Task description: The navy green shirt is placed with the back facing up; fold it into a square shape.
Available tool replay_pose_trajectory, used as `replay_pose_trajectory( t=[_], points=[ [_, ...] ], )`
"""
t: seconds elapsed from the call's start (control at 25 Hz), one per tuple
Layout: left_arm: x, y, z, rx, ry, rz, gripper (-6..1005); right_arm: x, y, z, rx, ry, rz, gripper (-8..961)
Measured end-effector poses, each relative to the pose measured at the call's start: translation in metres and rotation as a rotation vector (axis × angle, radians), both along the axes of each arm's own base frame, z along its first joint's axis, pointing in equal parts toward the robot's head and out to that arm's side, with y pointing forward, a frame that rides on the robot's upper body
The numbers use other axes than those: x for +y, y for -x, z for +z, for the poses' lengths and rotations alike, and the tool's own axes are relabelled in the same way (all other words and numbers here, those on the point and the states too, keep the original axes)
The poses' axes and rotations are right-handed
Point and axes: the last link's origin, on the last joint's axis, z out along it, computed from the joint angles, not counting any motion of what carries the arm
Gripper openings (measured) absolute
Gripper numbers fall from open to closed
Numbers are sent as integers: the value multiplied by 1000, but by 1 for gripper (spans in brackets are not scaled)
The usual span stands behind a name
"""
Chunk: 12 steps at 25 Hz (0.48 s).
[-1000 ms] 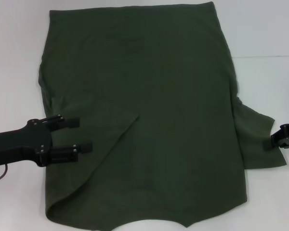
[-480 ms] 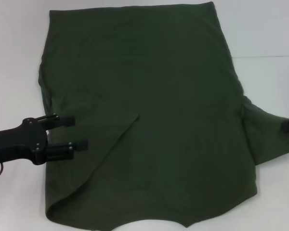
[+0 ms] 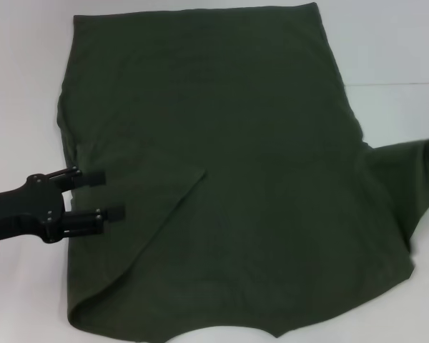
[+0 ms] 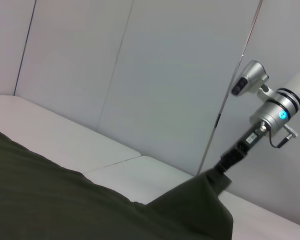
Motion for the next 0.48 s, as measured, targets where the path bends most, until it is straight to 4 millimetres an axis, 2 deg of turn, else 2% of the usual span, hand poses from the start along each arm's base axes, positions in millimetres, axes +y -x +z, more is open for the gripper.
replay_pose_trajectory(
  t=[0.24, 0.48],
  points=[
    [0, 0, 1, 0, 1, 4, 905, 14, 20, -2, -11, -12, 87, 35],
    [0, 1, 2, -5, -4, 11, 907, 27, 54, -27, 4, 51, 186, 35]
  ],
)
